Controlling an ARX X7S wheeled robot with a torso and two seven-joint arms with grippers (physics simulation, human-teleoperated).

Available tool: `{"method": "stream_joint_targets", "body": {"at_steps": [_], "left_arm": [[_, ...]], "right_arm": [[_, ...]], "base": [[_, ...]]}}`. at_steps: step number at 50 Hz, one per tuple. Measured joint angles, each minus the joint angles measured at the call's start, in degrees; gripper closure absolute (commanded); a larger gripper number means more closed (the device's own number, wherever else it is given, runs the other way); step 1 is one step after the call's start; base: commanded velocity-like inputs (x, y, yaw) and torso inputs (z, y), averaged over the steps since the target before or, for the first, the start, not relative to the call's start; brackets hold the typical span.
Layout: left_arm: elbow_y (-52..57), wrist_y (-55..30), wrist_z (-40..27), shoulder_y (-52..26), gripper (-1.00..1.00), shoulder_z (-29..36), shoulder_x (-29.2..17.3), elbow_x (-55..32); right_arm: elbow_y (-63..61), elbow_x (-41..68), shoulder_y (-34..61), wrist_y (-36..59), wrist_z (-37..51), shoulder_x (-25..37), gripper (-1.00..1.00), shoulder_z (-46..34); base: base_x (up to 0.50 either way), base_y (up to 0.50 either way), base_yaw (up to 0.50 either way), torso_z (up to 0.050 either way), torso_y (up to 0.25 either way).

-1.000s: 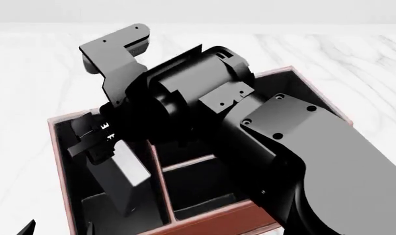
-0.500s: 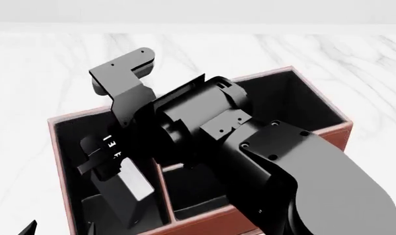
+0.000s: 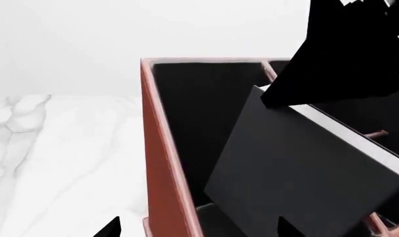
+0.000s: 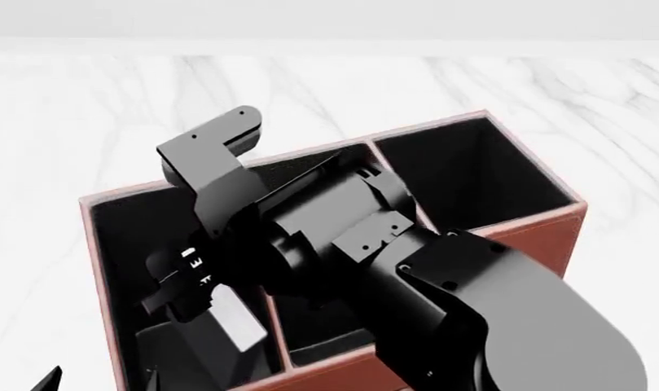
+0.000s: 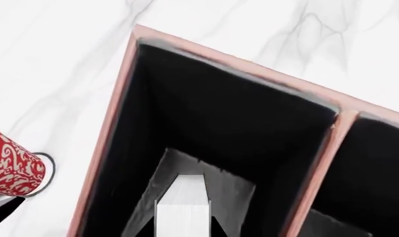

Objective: Pick up the book and place it in the left compartment of the caddy.

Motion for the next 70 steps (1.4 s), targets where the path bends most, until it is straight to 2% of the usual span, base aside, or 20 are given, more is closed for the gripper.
{"method": "stream_joint_targets", "body": {"at_steps": [8,9,35,48,52,58,70], "left_arm": [[0.0,0.0,-0.1,0.0,-1.0,0.1,-0.1,-0.1],[0.0,0.0,-0.1,0.0,-1.0,0.1,-0.1,-0.1],[0.1,0.3,-0.2,-0.1,-1.0,0.4,-0.4,-0.3],[0.2,0.3,-0.4,-0.1,-1.0,0.3,-0.6,-0.7],[0.2,0.4,-0.5,-0.1,-1.0,0.3,-0.6,-0.7],[0.0,0.4,-0.5,-0.2,-1.0,0.4,-0.6,-0.8],[-0.3,0.7,-0.7,-0.3,-1.0,0.5,-0.6,-0.5]], "right_arm": [[-0.1,-0.6,-0.6,-0.1,-0.1,0.0,1.0,0.1],[-0.1,-0.6,-0.6,-0.1,-0.2,0.0,-1.0,0.1],[0.5,-1.0,-0.3,-0.8,0.0,0.0,-1.0,1.7],[1.8,5.7,3.5,-1.5,2.5,0.3,-1.0,1.6],[-3.0,6.6,3.8,-4.8,5.6,3.6,-1.0,2.8],[-15.7,5.1,1.5,-13.7,13.8,12.2,-1.0,5.4],[-37.7,-8.5,-11.7,-42.2,29.4,28.2,-1.0,12.3]], "base": [[0.0,0.0,0.0,0.0,0.001],[0.0,0.0,0.0,0.0,0.0],[0.0,0.0,0.0,0.0,0.0],[0.0,0.0,0.0,0.0,0.0],[0.0,0.0,0.0,0.0,0.0],[0.0,0.0,0.0,0.0,0.0],[0.0,0.0,0.0,0.0,0.0]]}}
